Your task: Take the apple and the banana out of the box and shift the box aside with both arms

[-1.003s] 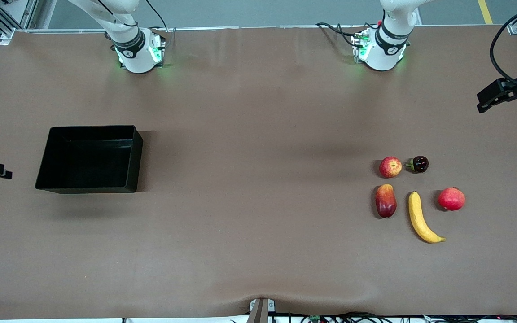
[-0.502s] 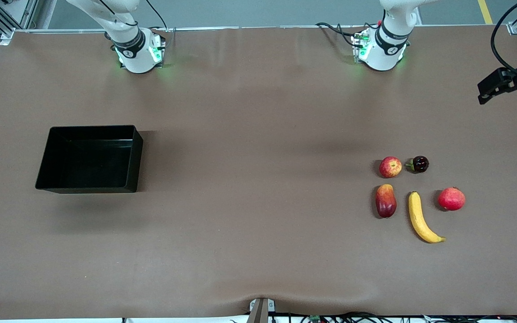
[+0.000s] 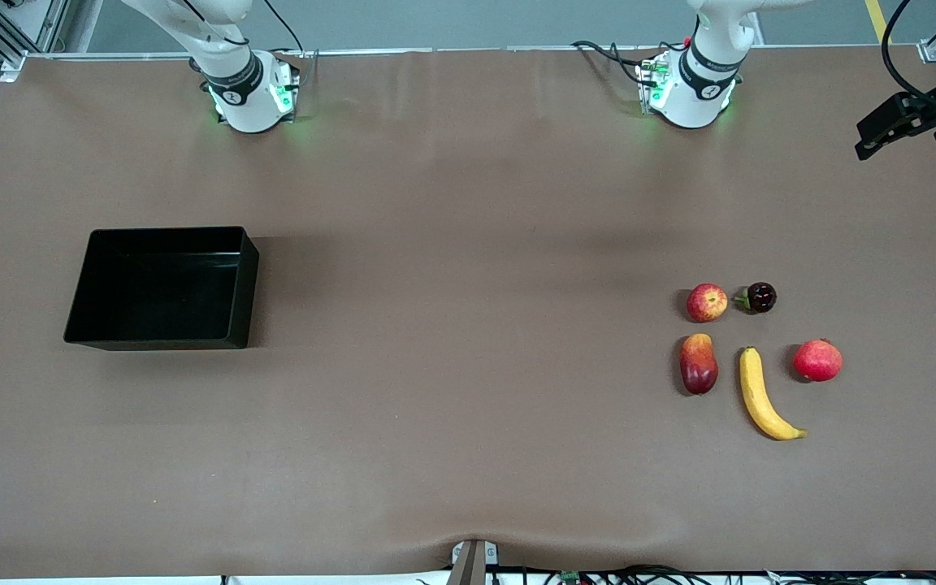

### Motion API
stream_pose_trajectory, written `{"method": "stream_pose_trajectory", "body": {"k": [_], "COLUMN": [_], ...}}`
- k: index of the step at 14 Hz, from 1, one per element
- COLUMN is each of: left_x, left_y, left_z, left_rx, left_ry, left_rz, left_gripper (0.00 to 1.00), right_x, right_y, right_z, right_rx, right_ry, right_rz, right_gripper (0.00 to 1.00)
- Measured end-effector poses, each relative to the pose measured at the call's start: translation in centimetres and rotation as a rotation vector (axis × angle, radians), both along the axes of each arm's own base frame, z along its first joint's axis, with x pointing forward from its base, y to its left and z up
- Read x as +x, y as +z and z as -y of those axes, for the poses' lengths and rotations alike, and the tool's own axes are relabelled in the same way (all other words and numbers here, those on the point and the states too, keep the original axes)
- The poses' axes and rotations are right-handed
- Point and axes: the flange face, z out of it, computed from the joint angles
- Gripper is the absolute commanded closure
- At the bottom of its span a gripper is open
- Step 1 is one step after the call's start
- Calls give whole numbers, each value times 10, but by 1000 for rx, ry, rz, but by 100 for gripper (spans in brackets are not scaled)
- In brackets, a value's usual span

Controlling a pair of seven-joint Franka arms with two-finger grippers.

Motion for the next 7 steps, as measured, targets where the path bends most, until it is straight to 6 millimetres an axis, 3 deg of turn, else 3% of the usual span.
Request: {"method": "stream_pose_trajectory", "body": {"k": [5,7], "left_x": [7,9], "left_y": [-7,-7], "left_z": [0,3], "left_rx": [0,-2], "left_ry": [27,21], "left_rz": [-7,-7], "left_gripper": [0,0], "right_x": [-22,-31], "right_y": [30,42], "right_z": [-7,-19], "right_rx": [-7,-20], "right_ry": [-16,-23], "right_rz": [25,28], "right_gripper": [0,0]}}
